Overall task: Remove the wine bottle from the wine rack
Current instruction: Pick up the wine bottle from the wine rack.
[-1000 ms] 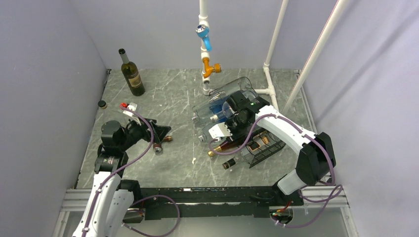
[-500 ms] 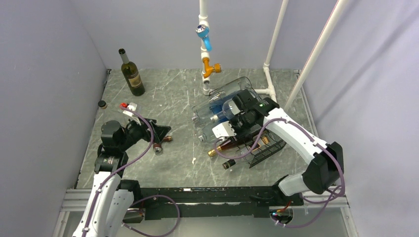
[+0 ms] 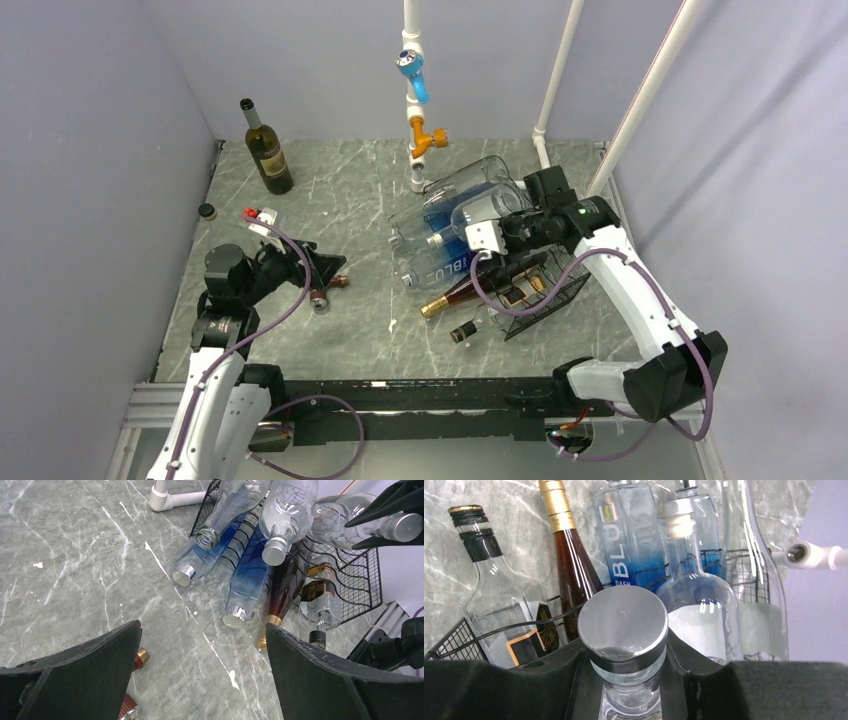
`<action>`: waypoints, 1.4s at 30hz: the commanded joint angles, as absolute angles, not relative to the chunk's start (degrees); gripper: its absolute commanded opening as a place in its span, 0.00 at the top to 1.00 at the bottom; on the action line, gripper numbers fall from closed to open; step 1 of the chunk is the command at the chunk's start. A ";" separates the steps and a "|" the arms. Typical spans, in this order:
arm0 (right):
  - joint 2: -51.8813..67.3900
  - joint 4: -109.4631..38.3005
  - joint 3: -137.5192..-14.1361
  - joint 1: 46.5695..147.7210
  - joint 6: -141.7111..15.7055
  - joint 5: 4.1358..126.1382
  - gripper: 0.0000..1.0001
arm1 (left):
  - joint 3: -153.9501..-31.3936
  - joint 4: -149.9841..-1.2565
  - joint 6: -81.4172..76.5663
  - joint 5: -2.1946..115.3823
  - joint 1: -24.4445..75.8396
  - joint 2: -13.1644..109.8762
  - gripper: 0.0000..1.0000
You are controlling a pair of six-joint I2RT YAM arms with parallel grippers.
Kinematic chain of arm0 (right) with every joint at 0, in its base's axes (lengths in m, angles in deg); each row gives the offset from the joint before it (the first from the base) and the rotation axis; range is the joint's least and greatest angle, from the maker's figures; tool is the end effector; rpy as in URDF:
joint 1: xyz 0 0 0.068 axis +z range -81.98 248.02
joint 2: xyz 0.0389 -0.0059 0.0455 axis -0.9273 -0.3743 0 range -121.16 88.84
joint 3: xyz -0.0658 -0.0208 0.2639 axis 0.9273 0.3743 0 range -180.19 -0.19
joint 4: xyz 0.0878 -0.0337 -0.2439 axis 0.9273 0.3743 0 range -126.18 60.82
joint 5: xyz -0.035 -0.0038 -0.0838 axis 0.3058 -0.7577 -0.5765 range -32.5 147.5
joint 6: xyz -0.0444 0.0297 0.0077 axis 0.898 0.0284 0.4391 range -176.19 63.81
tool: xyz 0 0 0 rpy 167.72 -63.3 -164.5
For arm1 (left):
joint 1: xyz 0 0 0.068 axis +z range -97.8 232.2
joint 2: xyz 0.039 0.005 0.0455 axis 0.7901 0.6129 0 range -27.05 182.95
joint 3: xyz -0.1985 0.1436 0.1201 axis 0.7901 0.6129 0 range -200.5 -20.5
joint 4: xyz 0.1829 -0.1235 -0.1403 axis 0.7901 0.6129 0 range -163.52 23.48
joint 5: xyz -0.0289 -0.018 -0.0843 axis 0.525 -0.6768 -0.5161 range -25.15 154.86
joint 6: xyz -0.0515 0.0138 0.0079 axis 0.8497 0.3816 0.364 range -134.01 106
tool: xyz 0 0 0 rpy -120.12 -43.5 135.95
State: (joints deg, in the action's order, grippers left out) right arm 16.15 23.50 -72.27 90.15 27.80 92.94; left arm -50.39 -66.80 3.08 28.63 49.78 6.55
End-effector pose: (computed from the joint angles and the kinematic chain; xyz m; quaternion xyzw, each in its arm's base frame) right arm 0.2128 0.1089 0.3334 -0.7828 0.4910 0.1268 0.3607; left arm 0.1485 -0.0273 0.2851 0.1041 0.7498 -0.3384 0.5590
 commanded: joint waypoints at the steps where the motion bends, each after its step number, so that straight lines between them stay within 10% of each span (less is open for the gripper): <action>1: 18.84 24.19 -73.42 85.88 24.15 100.95 1.00 | -50.75 -69.04 2.96 27.04 50.16 6.53 0.00; 42: 22.91 32.29 -80.73 62.57 22.21 130.29 1.00 | -50.65 -69.16 2.84 26.41 50.25 5.91 0.00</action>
